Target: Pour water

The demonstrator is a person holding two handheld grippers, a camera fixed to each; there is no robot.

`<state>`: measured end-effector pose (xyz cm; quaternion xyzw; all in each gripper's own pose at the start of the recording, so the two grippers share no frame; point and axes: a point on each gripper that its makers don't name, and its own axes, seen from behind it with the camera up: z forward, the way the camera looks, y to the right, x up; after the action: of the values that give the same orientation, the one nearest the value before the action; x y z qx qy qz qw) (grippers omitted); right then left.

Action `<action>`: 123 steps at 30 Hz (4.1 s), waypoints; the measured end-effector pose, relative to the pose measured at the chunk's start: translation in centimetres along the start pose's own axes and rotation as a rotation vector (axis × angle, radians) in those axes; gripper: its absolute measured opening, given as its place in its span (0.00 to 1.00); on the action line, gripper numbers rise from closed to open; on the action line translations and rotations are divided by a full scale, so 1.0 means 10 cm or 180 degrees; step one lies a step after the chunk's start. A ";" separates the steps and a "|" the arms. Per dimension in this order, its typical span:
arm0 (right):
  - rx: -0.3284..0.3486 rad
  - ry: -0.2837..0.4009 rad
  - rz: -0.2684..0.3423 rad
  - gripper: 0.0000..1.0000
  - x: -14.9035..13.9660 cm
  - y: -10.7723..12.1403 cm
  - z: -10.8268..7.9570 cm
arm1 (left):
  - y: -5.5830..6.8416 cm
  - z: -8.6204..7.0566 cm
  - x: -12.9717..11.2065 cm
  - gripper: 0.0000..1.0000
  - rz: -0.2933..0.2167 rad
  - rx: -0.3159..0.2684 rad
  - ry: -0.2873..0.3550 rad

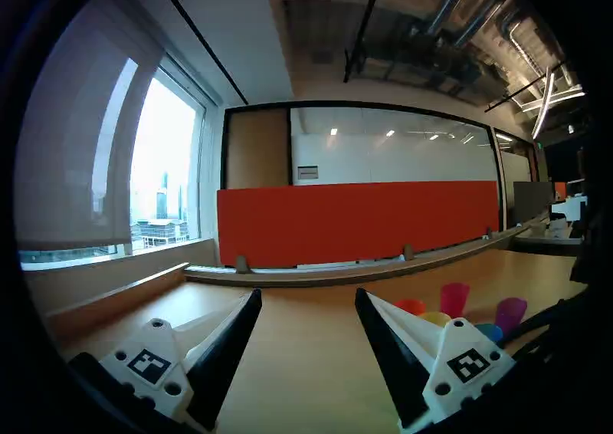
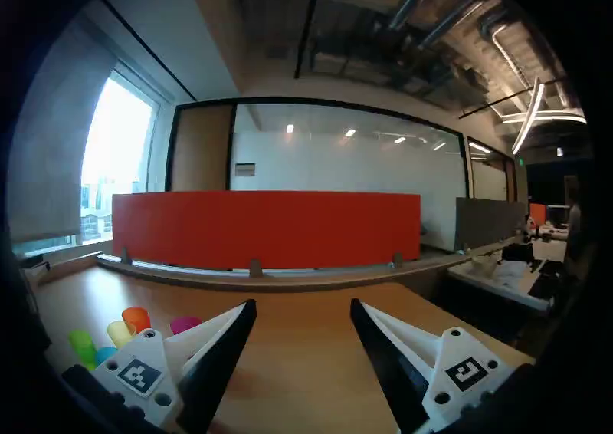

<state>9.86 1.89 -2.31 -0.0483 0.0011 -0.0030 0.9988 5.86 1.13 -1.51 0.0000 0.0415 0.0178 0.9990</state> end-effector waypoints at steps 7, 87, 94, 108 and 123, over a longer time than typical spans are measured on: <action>0.0012 -0.0007 -0.0014 0.95 0.02 -0.08 -0.02 | -0.02 0.02 -0.20 0.90 -0.0001 0.0040 -0.0038; 0.0083 0.0116 0.0085 0.95 0.17 -0.11 -0.09 | -0.21 0.11 -0.68 0.90 -0.0106 0.0166 -0.0259; 0.0103 0.0209 0.0105 0.95 0.23 -0.04 -0.10 | -0.21 0.11 -0.68 0.90 -0.0106 0.0166 -0.0259; 0.0200 0.0329 -0.0017 0.98 0.19 -0.13 -0.01 | -0.20 0.11 -0.67 0.90 -0.0104 0.0166 -0.0260; 0.0308 0.0384 0.0033 0.99 -0.32 -0.20 0.14 | -0.20 0.11 -0.67 0.90 -0.0105 0.0166 -0.0260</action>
<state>6.70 0.03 -0.72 0.0004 0.0613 -0.0008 0.9981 -0.69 -1.08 0.14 0.0262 0.0011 0.0002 0.9997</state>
